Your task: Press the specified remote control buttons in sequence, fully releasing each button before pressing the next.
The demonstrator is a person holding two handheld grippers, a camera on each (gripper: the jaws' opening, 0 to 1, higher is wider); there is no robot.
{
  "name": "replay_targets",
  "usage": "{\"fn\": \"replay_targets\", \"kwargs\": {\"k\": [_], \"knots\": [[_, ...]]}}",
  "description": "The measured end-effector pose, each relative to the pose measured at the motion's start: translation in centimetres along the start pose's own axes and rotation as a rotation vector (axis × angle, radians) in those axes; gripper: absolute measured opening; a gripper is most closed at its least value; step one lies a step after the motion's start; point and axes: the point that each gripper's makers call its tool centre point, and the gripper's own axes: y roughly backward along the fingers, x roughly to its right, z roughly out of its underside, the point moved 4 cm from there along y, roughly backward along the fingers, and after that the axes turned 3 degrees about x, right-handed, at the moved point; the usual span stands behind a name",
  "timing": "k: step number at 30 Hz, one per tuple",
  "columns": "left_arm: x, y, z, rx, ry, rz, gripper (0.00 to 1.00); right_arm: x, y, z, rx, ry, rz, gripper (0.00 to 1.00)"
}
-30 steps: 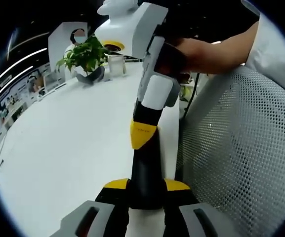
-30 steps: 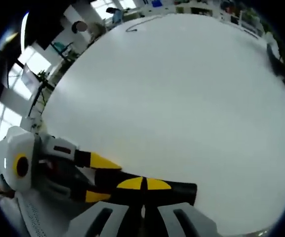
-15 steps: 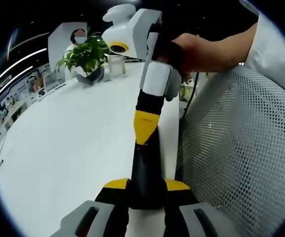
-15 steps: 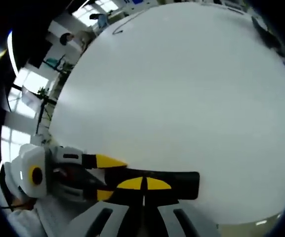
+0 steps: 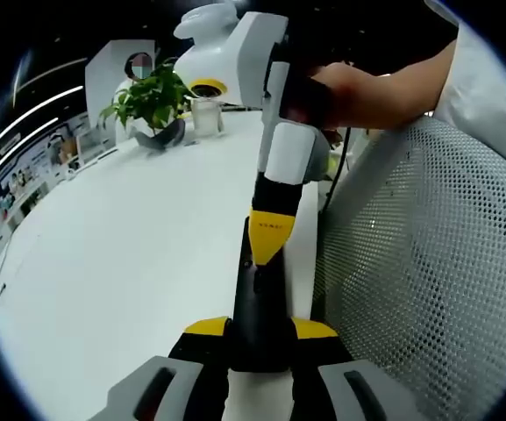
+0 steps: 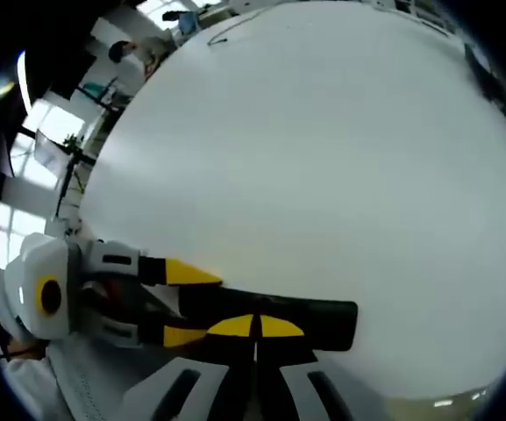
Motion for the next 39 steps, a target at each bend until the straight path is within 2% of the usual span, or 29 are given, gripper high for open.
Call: {"fn": "replay_targets", "kwargs": {"k": [10, 20, 32, 35, 39], "knots": [[0.02, -0.06, -0.01, 0.001, 0.001, -0.002, 0.25, 0.39, -0.01, -0.13, -0.004, -0.025, -0.022, 0.00], [0.06, -0.09, -0.05, -0.004, -0.007, -0.002, 0.24, 0.85, -0.02, -0.19, -0.006, -0.130, -0.085, 0.00], [0.02, -0.11, -0.02, -0.001, 0.004, 0.000, 0.24, 0.78, -0.02, -0.19, -0.003, -0.113, -0.089, 0.00], [0.01, -0.11, -0.01, -0.001, 0.009, -0.002, 0.24, 0.98, 0.01, -0.20, -0.001, -0.161, -0.117, 0.00], [0.00, -0.15, 0.00, 0.006, 0.010, -0.004, 0.25, 0.81, 0.03, -0.18, 0.000, -0.152, -0.116, 0.00]]}}
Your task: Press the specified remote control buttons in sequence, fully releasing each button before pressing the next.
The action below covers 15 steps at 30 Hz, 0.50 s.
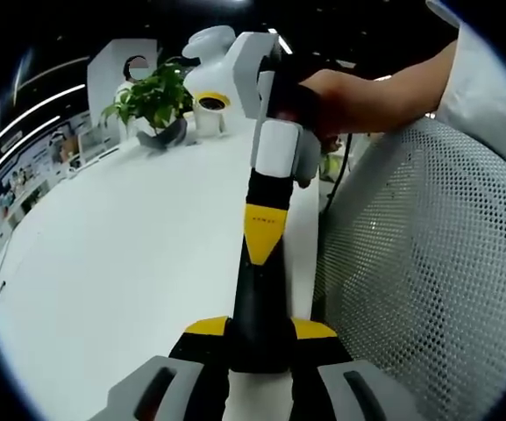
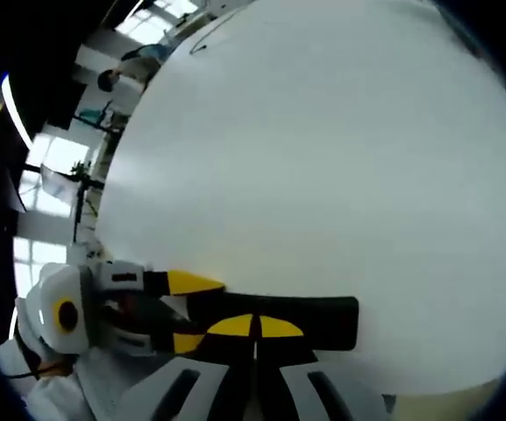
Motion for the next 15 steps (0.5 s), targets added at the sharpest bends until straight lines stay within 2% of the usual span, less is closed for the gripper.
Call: {"fn": "replay_targets", "kwargs": {"k": [5, 15], "knots": [[0.03, 0.06, -0.03, 0.003, -0.004, 0.002, 0.25, -0.13, -0.02, 0.07, 0.004, 0.031, 0.016, 0.00], [0.06, 0.07, -0.08, -0.003, -0.010, 0.003, 0.25, -0.17, 0.01, 0.15, 0.011, 0.039, 0.027, 0.00]]}}
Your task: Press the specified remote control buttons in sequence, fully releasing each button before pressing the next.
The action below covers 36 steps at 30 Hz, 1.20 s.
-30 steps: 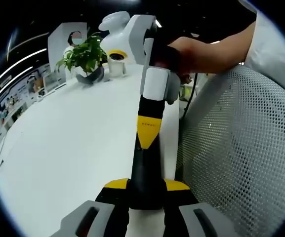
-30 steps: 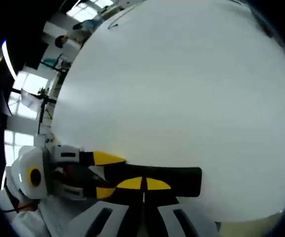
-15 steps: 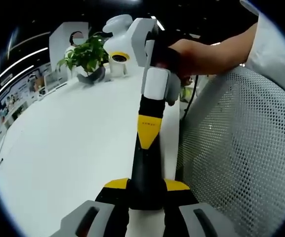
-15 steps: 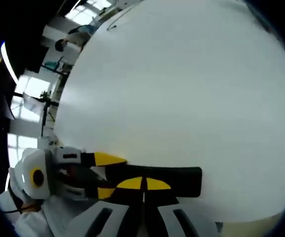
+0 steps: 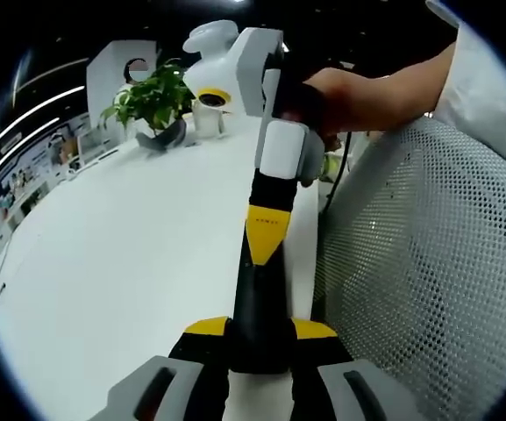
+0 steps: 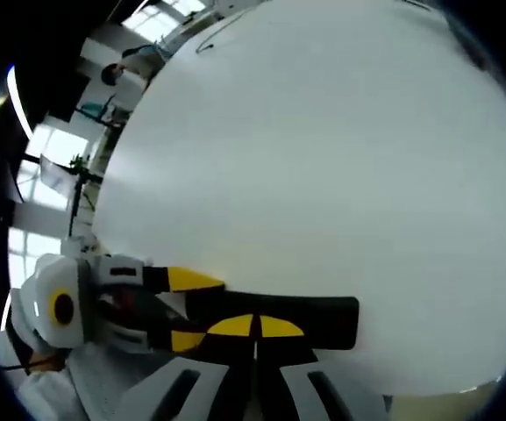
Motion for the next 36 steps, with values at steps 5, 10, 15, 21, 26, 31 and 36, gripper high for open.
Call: {"fn": "replay_targets", "kwargs": {"k": [5, 10, 15, 21, 26, 31, 36], "knots": [[0.0, 0.0, 0.0, -0.002, 0.005, -0.001, 0.25, -0.1, 0.1, 0.1, -0.007, 0.005, 0.002, 0.00], [0.0, 0.0, 0.0, -0.002, 0.005, -0.001, 0.25, -0.2, 0.0, 0.5, -0.035, 0.005, -0.001, 0.00], [-0.1, 0.0, 0.0, -0.002, 0.004, 0.000, 0.25, -0.2, 0.1, 0.7, -0.046, 0.002, 0.004, 0.00], [0.0, 0.0, 0.0, -0.001, 0.005, 0.000, 0.25, -0.2, 0.0, 1.0, -0.066, 0.024, 0.018, 0.00], [-0.1, 0.0, 0.0, 0.000, 0.006, 0.000, 0.25, 0.1, 0.0, 1.0, -0.068, 0.001, -0.002, 0.00], [0.0, 0.0, 0.0, 0.003, 0.008, 0.001, 0.25, 0.0, 0.0, 1.2, -0.066, -0.013, -0.016, 0.00], [0.0, 0.0, 0.1, 0.005, 0.010, 0.001, 0.25, -0.2, -0.1, 1.3, -0.069, 0.032, 0.001, 0.00]]}}
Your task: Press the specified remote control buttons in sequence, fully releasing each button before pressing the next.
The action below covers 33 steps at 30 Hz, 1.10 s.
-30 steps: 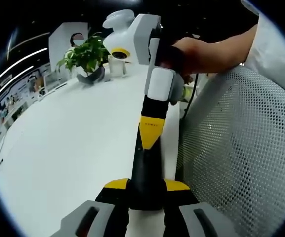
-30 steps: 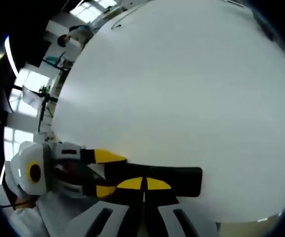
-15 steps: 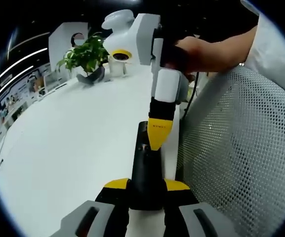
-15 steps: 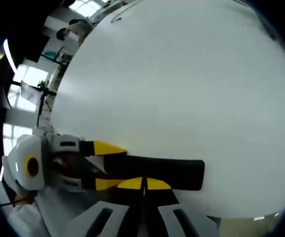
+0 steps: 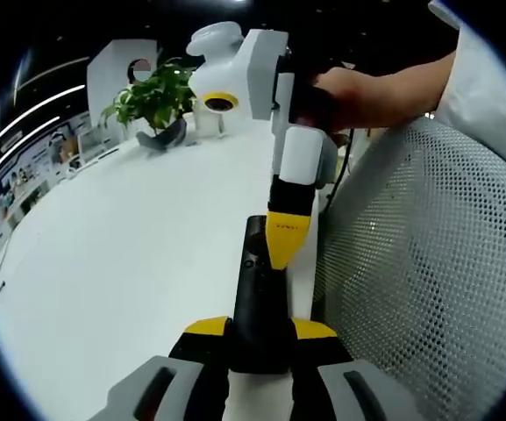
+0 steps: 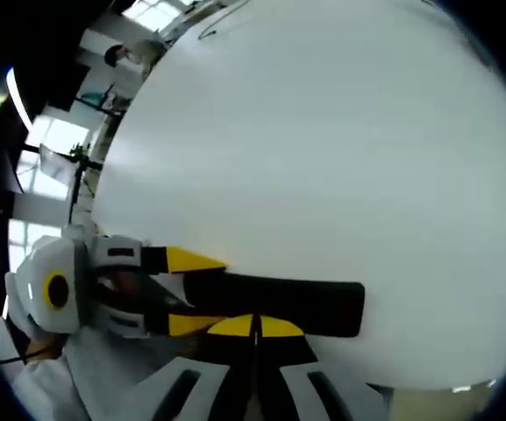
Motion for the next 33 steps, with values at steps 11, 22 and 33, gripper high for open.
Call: {"fn": "replay_targets", "kwargs": {"k": [11, 22, 33], "knots": [[-0.01, -0.15, -0.03, 0.008, 0.003, -0.003, 0.25, 0.32, -0.01, -0.05, -0.017, 0.021, -0.008, 0.00], [0.01, -0.18, -0.06, 0.012, -0.001, -0.003, 0.25, 0.07, 0.05, -0.11, -0.013, -0.065, -0.071, 0.00], [0.21, -0.21, -0.14, 0.019, -0.008, 0.000, 0.25, -0.35, 0.16, -0.76, 0.032, -0.070, -0.107, 0.00]]}}
